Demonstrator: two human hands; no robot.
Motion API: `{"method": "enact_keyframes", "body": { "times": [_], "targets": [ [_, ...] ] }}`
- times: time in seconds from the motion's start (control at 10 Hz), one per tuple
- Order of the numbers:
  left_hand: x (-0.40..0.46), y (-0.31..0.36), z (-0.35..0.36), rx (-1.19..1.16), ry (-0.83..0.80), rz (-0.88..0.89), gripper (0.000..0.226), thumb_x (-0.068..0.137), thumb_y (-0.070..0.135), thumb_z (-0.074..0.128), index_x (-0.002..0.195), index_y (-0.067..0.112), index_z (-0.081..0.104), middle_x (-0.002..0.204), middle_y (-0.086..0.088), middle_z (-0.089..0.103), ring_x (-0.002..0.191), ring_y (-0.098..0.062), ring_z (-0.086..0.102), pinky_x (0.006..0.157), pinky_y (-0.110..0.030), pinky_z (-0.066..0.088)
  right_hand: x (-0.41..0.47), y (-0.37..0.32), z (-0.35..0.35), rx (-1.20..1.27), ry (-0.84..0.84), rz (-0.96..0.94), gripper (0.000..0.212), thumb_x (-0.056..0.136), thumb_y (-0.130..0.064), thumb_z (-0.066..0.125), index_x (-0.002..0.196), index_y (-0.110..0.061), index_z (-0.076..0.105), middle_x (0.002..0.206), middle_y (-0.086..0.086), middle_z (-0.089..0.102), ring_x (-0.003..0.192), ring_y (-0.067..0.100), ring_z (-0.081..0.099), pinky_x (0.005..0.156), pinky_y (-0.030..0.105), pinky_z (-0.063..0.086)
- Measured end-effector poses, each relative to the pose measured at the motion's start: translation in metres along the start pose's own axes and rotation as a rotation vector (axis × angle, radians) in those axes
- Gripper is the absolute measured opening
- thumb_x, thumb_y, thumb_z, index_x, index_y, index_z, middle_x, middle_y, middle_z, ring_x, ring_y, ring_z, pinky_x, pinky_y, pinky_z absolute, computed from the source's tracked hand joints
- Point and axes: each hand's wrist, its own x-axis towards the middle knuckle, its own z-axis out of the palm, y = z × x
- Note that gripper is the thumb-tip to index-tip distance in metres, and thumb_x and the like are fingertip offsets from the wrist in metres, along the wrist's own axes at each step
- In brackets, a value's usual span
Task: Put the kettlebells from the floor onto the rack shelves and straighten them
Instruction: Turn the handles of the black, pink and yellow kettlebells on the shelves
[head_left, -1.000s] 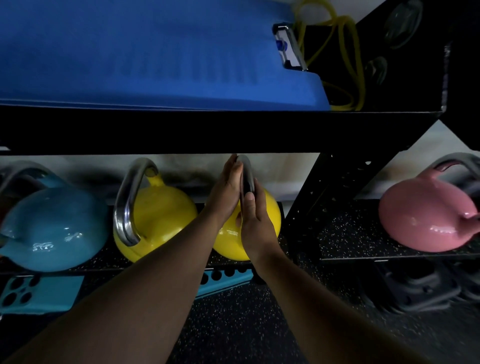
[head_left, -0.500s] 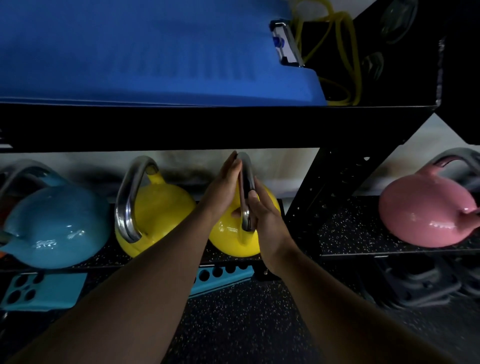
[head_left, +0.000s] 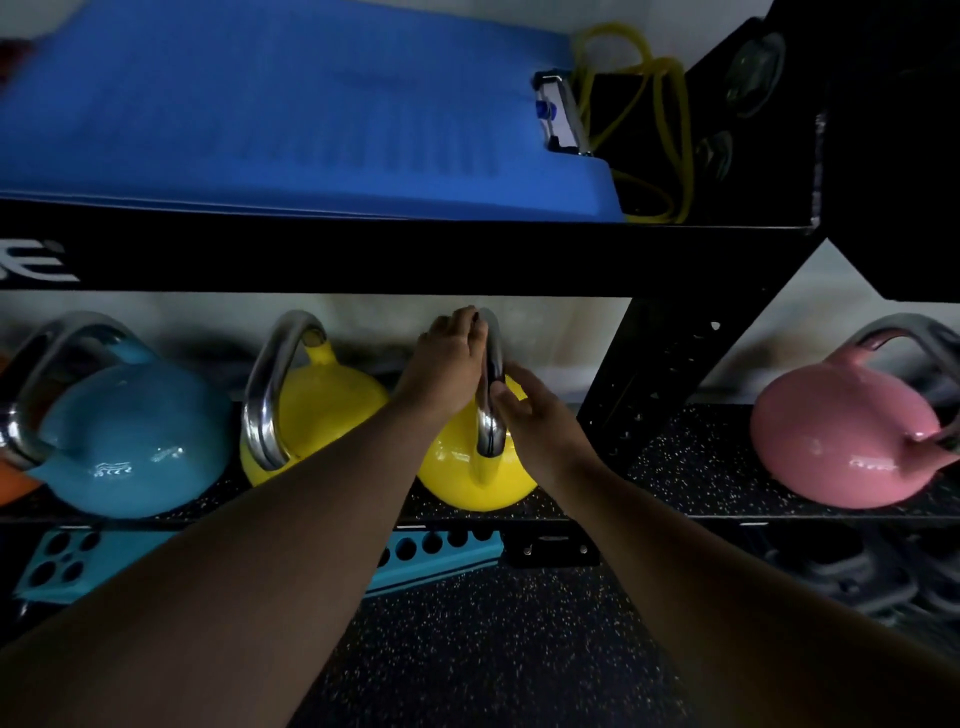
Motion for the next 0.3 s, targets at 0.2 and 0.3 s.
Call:
{"method": "enact_keyframes", "body": {
  "times": [0.2,0.3],
  "targets": [
    [-0.019,-0.002,-0.018,0.183,0.072,0.314,0.045,0.096,0.036,0.031,0.132,0.015,0.049,0.127,-0.017,0.054,0.113,-0.04,0.054,0.087,-0.052,0.05,-0.013,-0.007,-0.04,-0.344,0.06,-0.088,0.021,0.094,-0.038,0.051,0.106,-0.03,0.067,0.093,-0.001,0.065,0.079,0.018,0.064,0.067,0.03,0.052],
    [-0.031,0.004,-0.024,0.239,0.058,0.33,0.041,0.096,0.033,0.034,0.126,0.015,0.053,0.123,-0.014,0.054,0.109,-0.038,0.056,0.083,-0.052,0.05,-0.023,-0.002,-0.054,-0.473,0.086,-0.169,0.021,0.093,-0.037,0.051,0.106,-0.029,0.066,0.098,0.001,0.069,0.091,0.021,0.065,0.079,0.037,0.056]
  ]
}}
